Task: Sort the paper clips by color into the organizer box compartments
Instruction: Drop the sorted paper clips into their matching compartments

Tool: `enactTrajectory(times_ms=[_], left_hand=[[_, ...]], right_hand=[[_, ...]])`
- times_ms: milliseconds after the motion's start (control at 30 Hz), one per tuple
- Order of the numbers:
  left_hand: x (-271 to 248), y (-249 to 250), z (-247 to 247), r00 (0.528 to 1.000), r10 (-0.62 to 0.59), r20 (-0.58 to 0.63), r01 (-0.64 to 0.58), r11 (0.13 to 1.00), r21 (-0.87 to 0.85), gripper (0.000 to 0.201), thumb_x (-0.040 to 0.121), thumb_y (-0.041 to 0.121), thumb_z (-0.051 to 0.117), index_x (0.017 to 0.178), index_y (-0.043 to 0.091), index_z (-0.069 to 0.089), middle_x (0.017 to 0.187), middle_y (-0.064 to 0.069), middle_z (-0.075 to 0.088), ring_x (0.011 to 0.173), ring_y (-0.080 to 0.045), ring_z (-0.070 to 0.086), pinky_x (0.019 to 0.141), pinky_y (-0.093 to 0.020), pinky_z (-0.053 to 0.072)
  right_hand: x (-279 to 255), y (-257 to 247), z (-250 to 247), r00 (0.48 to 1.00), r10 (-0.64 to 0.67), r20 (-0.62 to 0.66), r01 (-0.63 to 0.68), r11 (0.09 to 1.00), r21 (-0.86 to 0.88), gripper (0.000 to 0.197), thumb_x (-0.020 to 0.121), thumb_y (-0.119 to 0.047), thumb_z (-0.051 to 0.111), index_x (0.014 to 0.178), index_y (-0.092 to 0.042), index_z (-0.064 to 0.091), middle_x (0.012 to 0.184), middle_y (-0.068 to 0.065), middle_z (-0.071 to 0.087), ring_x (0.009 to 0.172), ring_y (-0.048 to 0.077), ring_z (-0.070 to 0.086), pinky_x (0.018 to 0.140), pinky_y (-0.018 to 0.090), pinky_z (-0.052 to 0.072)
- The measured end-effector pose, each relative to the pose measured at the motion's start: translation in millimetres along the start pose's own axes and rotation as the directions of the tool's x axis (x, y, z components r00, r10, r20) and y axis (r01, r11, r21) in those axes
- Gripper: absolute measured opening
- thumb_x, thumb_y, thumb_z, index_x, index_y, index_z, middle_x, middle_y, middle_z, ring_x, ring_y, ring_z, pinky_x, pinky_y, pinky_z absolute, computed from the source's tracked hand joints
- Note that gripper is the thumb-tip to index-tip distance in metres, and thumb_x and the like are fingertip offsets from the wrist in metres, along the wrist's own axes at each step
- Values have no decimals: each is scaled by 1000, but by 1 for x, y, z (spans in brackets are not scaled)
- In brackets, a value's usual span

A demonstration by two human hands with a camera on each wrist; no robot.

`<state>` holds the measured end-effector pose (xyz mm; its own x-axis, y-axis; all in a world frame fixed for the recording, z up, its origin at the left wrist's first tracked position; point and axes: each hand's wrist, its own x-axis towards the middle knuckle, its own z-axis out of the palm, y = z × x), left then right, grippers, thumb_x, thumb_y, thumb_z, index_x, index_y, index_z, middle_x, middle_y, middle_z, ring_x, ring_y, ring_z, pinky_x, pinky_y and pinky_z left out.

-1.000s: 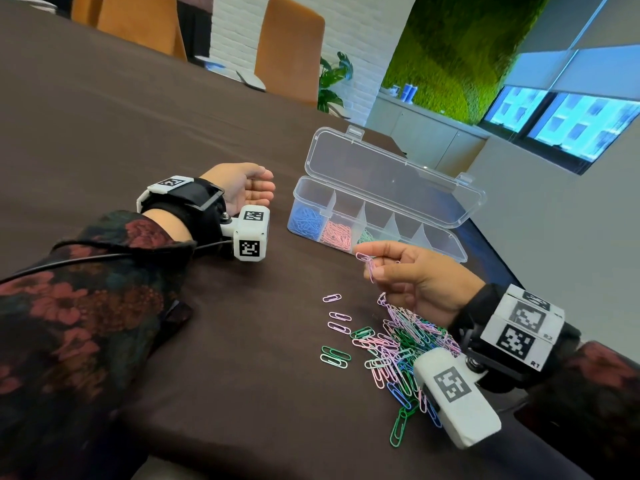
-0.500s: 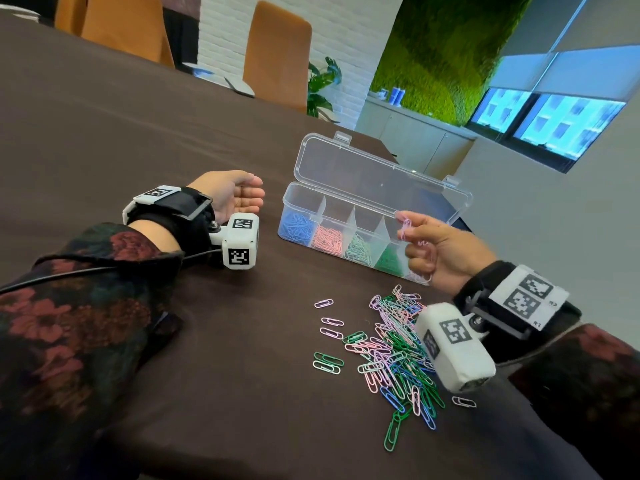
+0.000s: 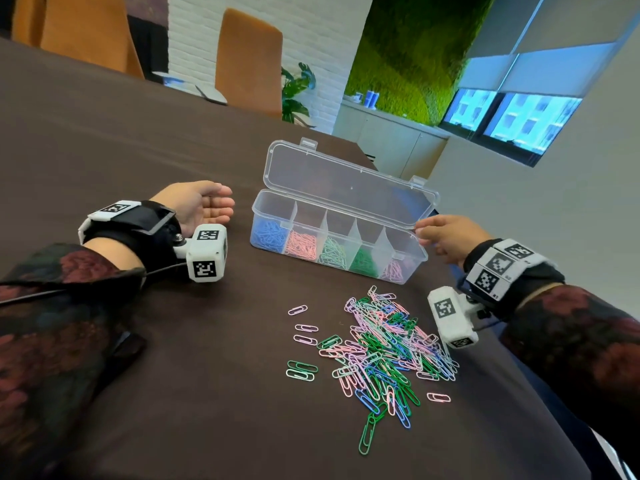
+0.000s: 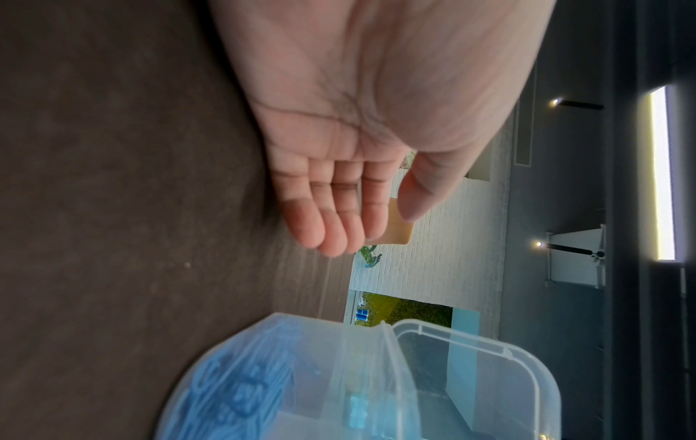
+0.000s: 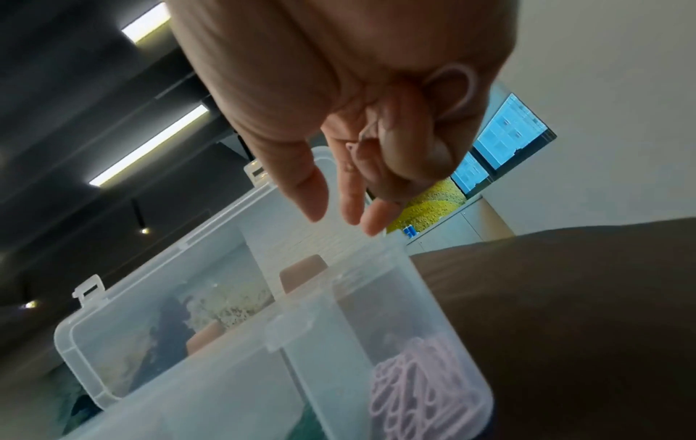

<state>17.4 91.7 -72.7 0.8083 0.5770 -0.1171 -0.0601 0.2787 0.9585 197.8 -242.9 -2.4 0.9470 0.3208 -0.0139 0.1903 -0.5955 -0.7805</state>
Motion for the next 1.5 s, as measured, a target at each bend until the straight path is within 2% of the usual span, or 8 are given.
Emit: enactTrajectory(times_ms=[167,367,633,767,833,967,1100,1500], left_hand=[[2,0,-2,1000,4,3,-4,1000,-3,21,99,22,41,88,11,56,80,-4,57,65,-12,58,52,-17,53],[3,0,-2,1000,-8,5,8,1000,-19,22,98,22,42,87,11,57,76,-3,59,53,-10,62,52,-17,53],[1,1,0,1000,-7,-1,7,1000,-20,22,98,21,42,87,11,57,77,-3,58,60,-11,59,53,-18,53],[-2,1,2,1000,-11,-7,11,1000,-10,21,98,21,42,87,10,57,78,-4,57,65,-13,57,52,-18,53],[-3,2,2,1000,-13,-8,13,1000,-2,21,98,21,43,88,10,57,79,-4,57,67,-14,57,52,-18,53],[-6,2,2,1000,-12,-11,12,1000,-4,21,98,22,44,89,10,58,81,-4,57,69,-14,56,54,-18,54],[-7,2,2,1000,-13,-18,13,1000,-4,21,98,22,43,88,10,57,81,-4,57,69,-14,56,53,-19,53],[-6,3,4,1000,-16,-15,15,1000,-13,23,99,22,41,86,11,56,80,-4,56,67,-14,54,53,-19,52]], right_hand=[[13,-5,9,995,97,-11,-79,865,495,17,92,-11,50,75,-15,46,63,2,36,31,6,24,33,12,18],[14,-12,17,958,270,-95,7,309,951,17,90,-10,42,74,-13,38,55,-1,26,46,14,26,49,22,32],[6,-7,19,989,84,-121,63,503,862,26,94,-26,40,74,-17,52,71,2,54,78,21,63,74,28,37],[-6,-7,20,980,10,-200,168,500,850,20,92,-12,39,75,-15,50,53,-4,50,60,16,65,68,26,43],[-19,-10,27,965,-145,-219,260,634,728,23,89,1,39,76,-15,50,48,-6,47,48,13,56,59,26,43],[-64,-32,54,739,-583,338,586,804,106,16,88,-3,57,85,-19,57,70,-3,54,59,7,50,62,19,45],[-90,-48,98,534,-381,755,804,504,-315,25,84,-18,68,108,-21,60,90,-8,54,81,4,50,77,16,41],[-107,-59,110,540,-118,833,759,495,-422,23,79,-24,75,93,-20,56,73,-11,53,68,9,52,65,20,44]])
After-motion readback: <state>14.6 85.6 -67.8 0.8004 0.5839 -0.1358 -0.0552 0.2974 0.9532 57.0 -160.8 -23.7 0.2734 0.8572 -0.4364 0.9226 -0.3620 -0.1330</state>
